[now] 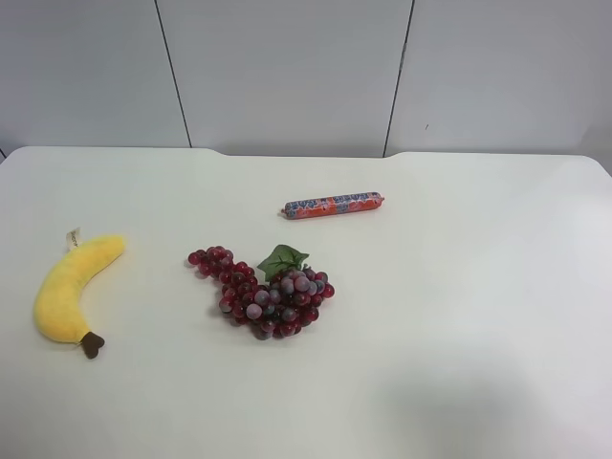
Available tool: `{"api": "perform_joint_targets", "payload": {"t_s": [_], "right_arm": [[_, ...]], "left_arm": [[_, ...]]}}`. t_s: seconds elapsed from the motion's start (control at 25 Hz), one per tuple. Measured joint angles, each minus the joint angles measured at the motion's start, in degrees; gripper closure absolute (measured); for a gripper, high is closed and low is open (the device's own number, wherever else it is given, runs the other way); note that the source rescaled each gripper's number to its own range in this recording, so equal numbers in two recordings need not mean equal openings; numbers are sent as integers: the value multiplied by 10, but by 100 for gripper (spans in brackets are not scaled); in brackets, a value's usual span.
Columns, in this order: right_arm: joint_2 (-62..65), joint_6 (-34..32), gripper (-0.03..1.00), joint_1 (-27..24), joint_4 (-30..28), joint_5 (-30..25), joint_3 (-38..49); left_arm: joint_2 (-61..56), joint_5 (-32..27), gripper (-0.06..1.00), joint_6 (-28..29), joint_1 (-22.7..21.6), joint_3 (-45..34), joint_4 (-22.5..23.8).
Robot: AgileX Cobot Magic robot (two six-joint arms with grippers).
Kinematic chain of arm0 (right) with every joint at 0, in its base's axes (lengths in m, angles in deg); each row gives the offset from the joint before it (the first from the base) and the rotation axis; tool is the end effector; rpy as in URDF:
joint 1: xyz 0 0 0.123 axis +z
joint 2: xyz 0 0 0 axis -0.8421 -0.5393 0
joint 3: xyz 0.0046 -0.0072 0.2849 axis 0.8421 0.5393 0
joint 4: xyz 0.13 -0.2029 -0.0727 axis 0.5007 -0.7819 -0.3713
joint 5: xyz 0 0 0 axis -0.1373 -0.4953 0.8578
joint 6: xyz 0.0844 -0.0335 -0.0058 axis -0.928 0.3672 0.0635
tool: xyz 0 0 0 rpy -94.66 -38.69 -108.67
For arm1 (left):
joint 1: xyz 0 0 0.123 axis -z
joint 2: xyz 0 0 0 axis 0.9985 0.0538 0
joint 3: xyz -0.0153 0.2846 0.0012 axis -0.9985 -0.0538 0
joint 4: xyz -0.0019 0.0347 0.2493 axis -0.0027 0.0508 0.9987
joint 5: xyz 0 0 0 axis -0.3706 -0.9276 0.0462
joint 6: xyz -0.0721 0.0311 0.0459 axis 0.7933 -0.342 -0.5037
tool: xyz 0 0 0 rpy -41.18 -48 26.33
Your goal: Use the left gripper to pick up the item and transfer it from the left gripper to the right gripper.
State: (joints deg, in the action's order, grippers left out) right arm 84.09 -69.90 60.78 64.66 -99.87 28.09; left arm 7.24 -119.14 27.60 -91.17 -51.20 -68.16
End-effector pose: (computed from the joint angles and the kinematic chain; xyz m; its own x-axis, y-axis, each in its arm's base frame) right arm -0.0059 -0.0043 0.2793 -0.4446 -0.0441 -0.8947 -0.0287 0.9990 -0.0350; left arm -0.0065 -0.0046 0.2801 -0.4382 -0.0584 -0.8970 -0.0447 0.9981 -0.0431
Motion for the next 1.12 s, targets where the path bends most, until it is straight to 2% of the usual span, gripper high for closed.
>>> {"api": "perform_joint_targets", "payload": {"t_s": [0.6,0.84,1.12], "right_arm": [[0,0,-1,0,0,0,0],[0,0,-1,0,0,0,0],[0,0,-1,0,0,0,0]], "left_arm": [[15,-4,5,0,0,1,0],[175,-46,5,0,0,69,0],[406,-57,6,0,0,140,0]]}}
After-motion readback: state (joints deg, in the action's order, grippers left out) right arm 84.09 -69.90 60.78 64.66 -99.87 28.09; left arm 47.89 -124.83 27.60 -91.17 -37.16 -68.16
